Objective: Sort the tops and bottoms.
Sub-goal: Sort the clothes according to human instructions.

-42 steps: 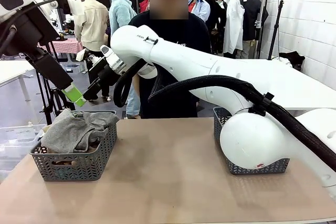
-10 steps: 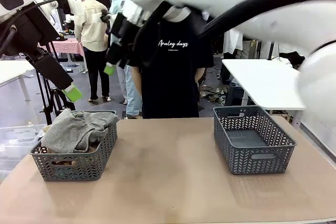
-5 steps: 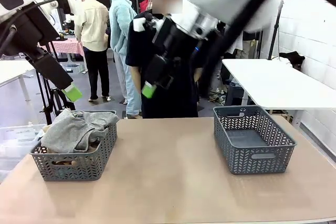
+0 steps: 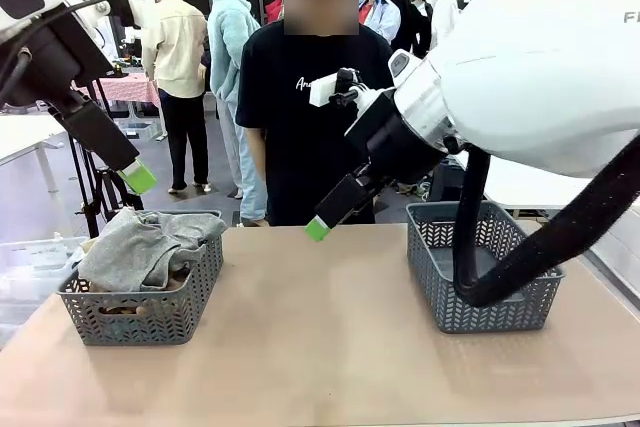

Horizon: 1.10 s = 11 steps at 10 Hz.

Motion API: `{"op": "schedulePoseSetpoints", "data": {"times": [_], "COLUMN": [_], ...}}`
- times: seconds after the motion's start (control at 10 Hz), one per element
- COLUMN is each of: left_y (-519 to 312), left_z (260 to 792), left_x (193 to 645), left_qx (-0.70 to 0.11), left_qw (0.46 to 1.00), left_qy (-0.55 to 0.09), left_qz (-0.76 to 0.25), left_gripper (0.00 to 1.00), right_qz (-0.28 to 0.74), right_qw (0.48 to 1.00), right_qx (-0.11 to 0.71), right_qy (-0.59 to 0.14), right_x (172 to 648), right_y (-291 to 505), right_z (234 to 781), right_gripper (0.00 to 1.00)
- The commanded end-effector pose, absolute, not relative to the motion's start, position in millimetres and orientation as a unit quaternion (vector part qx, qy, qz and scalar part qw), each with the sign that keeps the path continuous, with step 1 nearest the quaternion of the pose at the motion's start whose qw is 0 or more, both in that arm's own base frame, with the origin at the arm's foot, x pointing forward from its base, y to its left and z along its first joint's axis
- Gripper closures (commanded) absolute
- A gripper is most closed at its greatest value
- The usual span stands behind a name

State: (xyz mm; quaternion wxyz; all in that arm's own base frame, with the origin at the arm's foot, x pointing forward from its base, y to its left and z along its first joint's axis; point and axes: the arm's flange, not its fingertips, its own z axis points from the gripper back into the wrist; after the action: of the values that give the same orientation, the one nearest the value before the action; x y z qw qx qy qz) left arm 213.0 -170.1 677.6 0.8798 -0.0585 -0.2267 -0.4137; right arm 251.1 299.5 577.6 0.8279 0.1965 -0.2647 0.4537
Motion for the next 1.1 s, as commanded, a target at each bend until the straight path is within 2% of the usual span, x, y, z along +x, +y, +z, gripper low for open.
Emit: {"op": "schedulePoseSetpoints", "data": {"times": [0.0,0.1,1.0], "left_y": [-169,-169,-169], "left_z": [677,677,677], "left_x": [213,213,213], "left_qx": [-0.06,-0.06,-0.06], "left_qw": [0.88,0.88,0.88], "left_qy": [-0.226,-0.226,-0.226], "left_qz": [-0.413,-0.413,-0.413], "left_gripper": [0.0,0.0,0.0], "right_qz": [0.459,0.454,0.454], "right_qw": [0.821,0.828,0.828], "right_qx": [0.207,0.197,0.197], "right_qy": [-0.267,-0.265,-0.265], "right_x": [276,251,251], "right_y": [314,300,300], "right_z": [579,578,578], "right_gripper": [0.0,0.0,0.0]}}
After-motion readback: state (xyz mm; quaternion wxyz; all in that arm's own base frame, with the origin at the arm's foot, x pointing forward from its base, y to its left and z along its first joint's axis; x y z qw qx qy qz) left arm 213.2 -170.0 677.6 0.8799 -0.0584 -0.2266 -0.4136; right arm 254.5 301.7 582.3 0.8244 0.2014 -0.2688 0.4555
